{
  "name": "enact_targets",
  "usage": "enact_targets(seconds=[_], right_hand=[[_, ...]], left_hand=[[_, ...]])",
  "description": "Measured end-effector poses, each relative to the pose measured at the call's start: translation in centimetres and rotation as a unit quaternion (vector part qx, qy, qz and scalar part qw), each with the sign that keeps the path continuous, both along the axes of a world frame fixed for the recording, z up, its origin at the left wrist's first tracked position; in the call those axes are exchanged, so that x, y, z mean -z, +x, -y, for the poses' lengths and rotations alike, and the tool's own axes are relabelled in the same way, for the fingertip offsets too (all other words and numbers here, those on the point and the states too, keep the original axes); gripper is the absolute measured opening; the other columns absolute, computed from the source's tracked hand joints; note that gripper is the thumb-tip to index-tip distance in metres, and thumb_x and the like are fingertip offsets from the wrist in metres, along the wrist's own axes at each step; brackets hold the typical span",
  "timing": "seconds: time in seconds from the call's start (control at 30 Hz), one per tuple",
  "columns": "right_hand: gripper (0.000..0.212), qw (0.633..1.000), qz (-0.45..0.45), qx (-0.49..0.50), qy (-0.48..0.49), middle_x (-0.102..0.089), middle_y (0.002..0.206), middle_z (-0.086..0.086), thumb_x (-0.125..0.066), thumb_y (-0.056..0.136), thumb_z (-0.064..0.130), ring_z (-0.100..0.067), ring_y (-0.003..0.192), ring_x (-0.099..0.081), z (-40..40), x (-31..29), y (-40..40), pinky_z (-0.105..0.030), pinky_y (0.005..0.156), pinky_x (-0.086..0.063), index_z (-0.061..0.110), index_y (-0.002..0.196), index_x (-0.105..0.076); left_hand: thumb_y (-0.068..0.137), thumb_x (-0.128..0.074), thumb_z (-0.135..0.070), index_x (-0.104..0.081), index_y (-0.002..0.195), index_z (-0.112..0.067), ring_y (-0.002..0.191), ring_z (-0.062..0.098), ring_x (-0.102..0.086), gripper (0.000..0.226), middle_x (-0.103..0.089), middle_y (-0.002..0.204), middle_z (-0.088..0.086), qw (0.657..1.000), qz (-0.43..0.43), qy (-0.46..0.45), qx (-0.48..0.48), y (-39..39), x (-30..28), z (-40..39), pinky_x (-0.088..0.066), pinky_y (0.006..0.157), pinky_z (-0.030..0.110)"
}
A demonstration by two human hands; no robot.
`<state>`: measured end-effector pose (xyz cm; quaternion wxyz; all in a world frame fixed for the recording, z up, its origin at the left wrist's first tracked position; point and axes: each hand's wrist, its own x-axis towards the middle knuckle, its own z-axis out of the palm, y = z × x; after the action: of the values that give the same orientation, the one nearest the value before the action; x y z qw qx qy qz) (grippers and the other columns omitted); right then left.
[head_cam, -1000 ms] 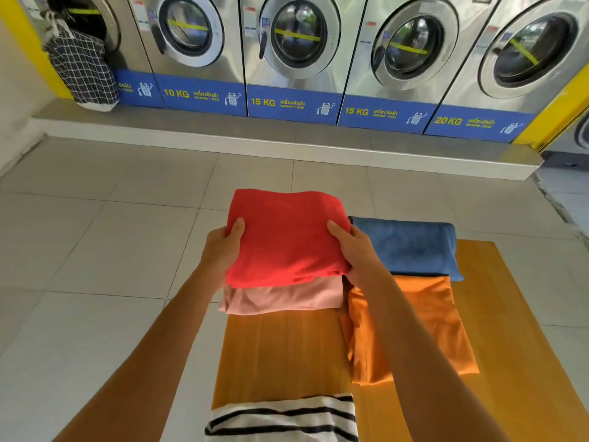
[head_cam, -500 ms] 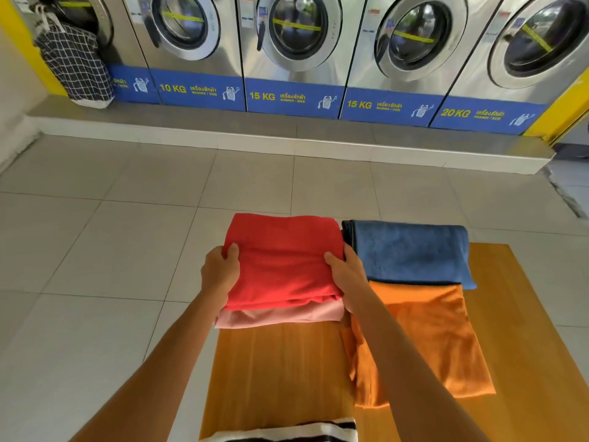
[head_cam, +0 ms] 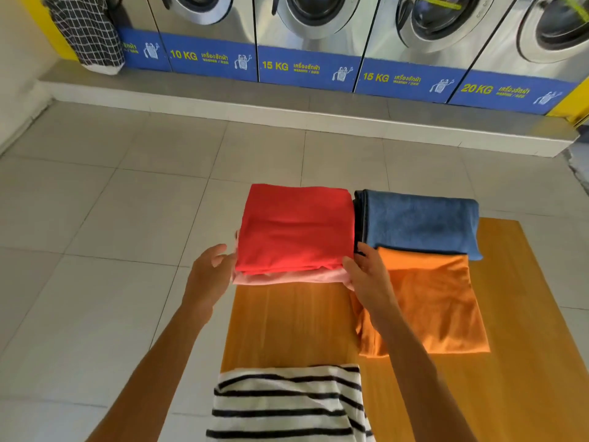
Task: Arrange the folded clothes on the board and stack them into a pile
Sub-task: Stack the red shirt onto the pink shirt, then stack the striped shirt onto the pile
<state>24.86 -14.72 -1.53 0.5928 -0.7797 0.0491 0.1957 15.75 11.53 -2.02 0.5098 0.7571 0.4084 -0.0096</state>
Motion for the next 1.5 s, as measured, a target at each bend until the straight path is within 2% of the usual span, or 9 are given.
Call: enact_targets(seconds=[0.1, 0.23, 0.4, 0.57, 0.8, 0.93, 1.2, 1.37, 1.5], right_hand=[[0.035, 0.999, 0.023, 0.042, -0.018, -0.062, 0.123, 0.014, -0.064, 0.096, 0.024, -0.003, 0.104, -0.065, 3.3, 0.3, -6.4, -0.021, 0.07, -0.056, 0.042, 0.124, -0.054], [0.054, 0.989, 0.039, 0.09, -0.108, -0.059, 0.122, 0.004, -0.066, 0.095, 0.018, -0.001, 0.099, -0.064, 6.8, 0.9, -14.2, -0.013, 0.066, -0.051, 0.026, 0.142, -0.041], [0.055, 0.972, -0.093, 0.05, -0.21, -0.066, 0.12, -0.004, -0.064, 0.093, 0.045, -0.021, 0.098, -0.065, 8.0, 2.0, -20.7, -0.048, 0.088, -0.056, 0.018, 0.137, -0.045], [0.057, 0.971, -0.148, -0.051, -0.183, -0.071, 0.106, 0.01, -0.069, 0.077, 0.066, -0.015, 0.097, -0.069, 6.6, 1.8, -22.2, -0.043, 0.086, -0.059, 0.025, 0.116, -0.062], [0.025, 0.99, -0.131, -0.056, -0.02, -0.077, 0.104, 0.017, -0.07, 0.088, 0.047, -0.006, 0.097, -0.074, 5.6, 1.0, -21.7, -0.028, 0.078, -0.062, 0.038, 0.112, -0.069], [0.035, 0.987, -0.148, -0.051, 0.037, -0.076, 0.113, 0.011, -0.071, 0.09, 0.043, -0.009, 0.102, -0.073, 5.5, 0.5, -20.8, -0.034, 0.084, -0.061, 0.034, 0.123, -0.064], [0.019, 0.997, -0.07, -0.02, 0.026, -0.08, 0.093, 0.006, -0.077, 0.086, 0.025, -0.013, 0.083, -0.077, 3.8, -2.7, -11.6, -0.023, 0.06, -0.06, 0.03, 0.103, -0.069], [0.02, 1.0, -0.004, -0.022, 0.011, -0.077, 0.093, 0.002, -0.075, 0.087, 0.028, -0.013, 0.081, -0.076, 0.6, -6.2, -2.3, -0.025, 0.063, -0.06, 0.028, 0.104, -0.066], [0.03, 0.999, 0.05, 0.002, -0.002, -0.073, 0.096, -0.002, -0.076, 0.085, 0.026, -0.015, 0.083, -0.071, -2.4, -8.4, 6.2, -0.029, 0.069, -0.059, 0.015, 0.11, -0.065]], left_hand=[[0.094, -0.056, -0.031, -0.056, 0.131, -0.026, 0.118, 0.02, -0.058, 0.037, -0.059, 0.137, 0.001, 0.999, 0.015, -0.022, -0.026, -6.4, -0.1, 2.2, -0.047, 0.103, 0.044], [0.093, -0.061, -0.03, -0.057, 0.127, -0.02, 0.103, 0.015, -0.054, 0.035, -0.052, 0.136, 0.007, 0.994, -0.044, 0.052, -0.085, -14.0, 1.1, 6.0, -0.045, 0.085, 0.03], [0.09, -0.049, -0.062, -0.051, 0.127, -0.014, 0.096, 0.019, -0.056, 0.06, -0.06, 0.114, 0.005, 0.989, -0.142, 0.024, -0.035, -21.4, 3.1, 8.5, -0.05, 0.083, 0.036], [0.084, -0.044, -0.074, -0.058, 0.118, -0.015, 0.092, 0.018, -0.06, 0.069, -0.064, 0.103, -0.001, 0.983, -0.172, 0.018, 0.057, -23.0, 2.8, 9.5, -0.048, 0.077, 0.031], [0.074, -0.06, -0.071, -0.061, 0.097, -0.038, 0.091, 0.009, -0.068, 0.041, -0.072, 0.096, -0.01, 0.983, -0.059, -0.166, 0.046, -21.7, 0.8, 8.2, -0.053, 0.065, 0.021], [0.08, -0.06, -0.064, -0.065, 0.111, -0.031, 0.099, 0.017, -0.071, 0.046, -0.075, 0.103, -0.002, 0.978, -0.012, -0.202, 0.051, -20.1, 0.5, 7.4, -0.06, 0.084, 0.038], [0.088, -0.062, -0.052, -0.067, 0.11, -0.018, 0.089, 0.021, -0.076, 0.041, -0.078, 0.096, 0.003, 0.981, 0.011, -0.173, 0.088, -12.4, -1.3, 3.5, -0.06, 0.085, 0.045], [0.085, -0.061, -0.058, -0.067, 0.088, -0.027, 0.084, 0.023, -0.073, 0.031, -0.075, 0.089, 0.002, 0.995, 0.059, -0.079, 0.035, -2.7, -5.0, 1.2, -0.06, 0.077, 0.04], [0.081, -0.065, -0.061, -0.068, 0.092, -0.023, 0.089, 0.023, -0.071, 0.04, -0.073, 0.096, 0.004, 0.993, 0.095, -0.068, 0.014, 5.4, -7.6, -1.0, -0.058, 0.081, 0.041]])
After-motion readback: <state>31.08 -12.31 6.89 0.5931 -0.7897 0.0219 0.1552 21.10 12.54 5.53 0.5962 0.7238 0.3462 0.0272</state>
